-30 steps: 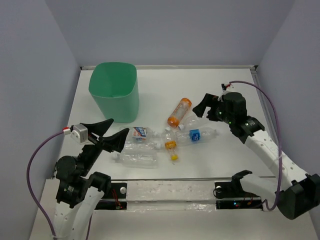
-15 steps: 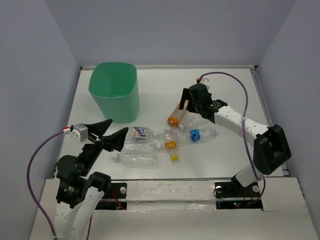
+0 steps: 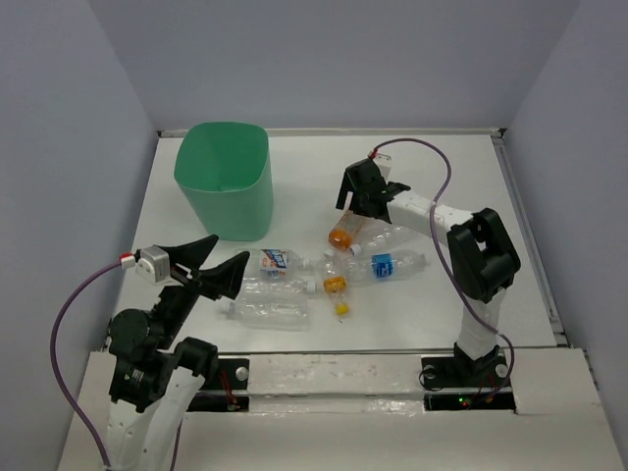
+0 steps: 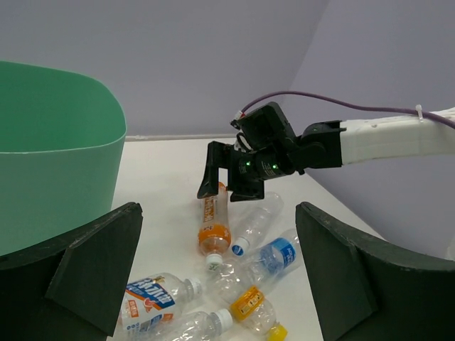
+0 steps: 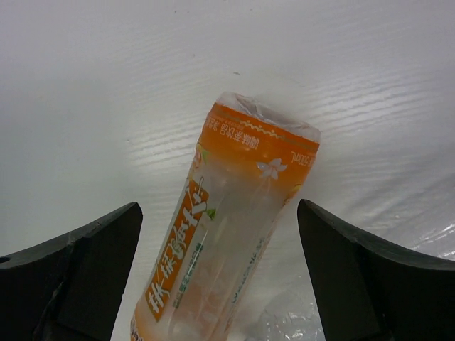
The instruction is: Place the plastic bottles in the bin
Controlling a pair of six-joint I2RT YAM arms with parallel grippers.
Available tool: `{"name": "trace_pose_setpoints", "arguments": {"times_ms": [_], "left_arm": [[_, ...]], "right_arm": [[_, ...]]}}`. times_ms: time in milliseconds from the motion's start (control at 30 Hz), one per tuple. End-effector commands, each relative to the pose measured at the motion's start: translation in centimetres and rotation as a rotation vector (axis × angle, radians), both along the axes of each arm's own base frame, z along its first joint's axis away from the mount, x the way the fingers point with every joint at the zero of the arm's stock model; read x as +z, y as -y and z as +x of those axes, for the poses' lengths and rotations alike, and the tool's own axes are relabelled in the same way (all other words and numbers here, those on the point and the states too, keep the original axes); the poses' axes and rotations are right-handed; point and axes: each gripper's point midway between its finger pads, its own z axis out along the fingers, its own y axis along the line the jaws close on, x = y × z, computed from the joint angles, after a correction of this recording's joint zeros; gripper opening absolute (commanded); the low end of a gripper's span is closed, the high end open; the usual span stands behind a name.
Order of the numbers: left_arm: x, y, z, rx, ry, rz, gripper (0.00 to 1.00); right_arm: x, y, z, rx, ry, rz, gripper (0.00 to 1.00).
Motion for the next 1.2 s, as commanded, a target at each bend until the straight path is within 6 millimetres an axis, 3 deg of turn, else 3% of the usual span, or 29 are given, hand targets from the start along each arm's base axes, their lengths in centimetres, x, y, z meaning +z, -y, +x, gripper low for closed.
{"name": "trace_pose_setpoints", "arguments": {"times_ms": [0, 300, 467, 667, 767, 800, 833, 900, 933, 1033, 1067, 1167], "left_arm": [[2.3, -0.3, -1.2, -0.007, 0.078, -0.022, 0.99], [2.4, -0.3, -1.3, -0.004, 0.078, -0.025, 0.99], [2.3, -0.3, -1.1, -0.004, 0.074, -0.023, 0.99], [2.2, -0.3, -1.0, -0.001, 0.067, -0.023, 0.99], [2.2, -0.5, -0.9, 0.012, 0.064, -0.026, 0.99], [2.2, -0.5, -0.9, 0.013, 0.064, -0.027, 0.99], [2.2, -0.6, -0.8, 0.016, 0.062, -0.029, 0.99], [2.3, -0.6, -0.8, 0.019, 0.063, -0.029, 0.99], [2.2, -0.7, -0.7, 0.023, 0.060, -0.030, 0.99], [2.2, -1.1, -0.5, 0.050, 0.047, -0.047, 0.99], [2.2, -1.4, -0.3, 0.064, 0.032, -0.065, 0.99], [2.2, -3.1, 0.5, 0.166, -0.006, -0.126, 0.99]], "right_arm": [[1.0, -1.4, 2.4, -0.033, 0.051, 0.054, 0.94], [-0.4, -2.2, 4.3, -0.043, 0.041, 0.059, 0.89], [-1.1, -2.9, 5.3, -0.072, 0.040, 0.083, 0.76], [1.3, -1.9, 6.6, -0.124, 0.138, 0.064, 0.53], [2.8, -1.5, 6.8, -0.126, 0.183, 0.062, 0.49], [4.7, -1.8, 7.2, -0.118, 0.234, 0.089, 0.47], [4.8, -1.6, 6.9, -0.108, 0.248, 0.094, 0.46], [7.0, -1.9, 7.1, -0.087, 0.306, 0.123, 0.45], [9.7, -1.9, 7.1, -0.072, 0.364, 0.142, 0.45], [14.7, -2.0, 7.1, -0.031, 0.463, 0.164, 0.45], [17.9, -2.0, 6.8, -0.019, 0.516, 0.192, 0.45], [24.2, -3.6, 5.2, 0.070, 0.625, 0.247, 0.45]]}}
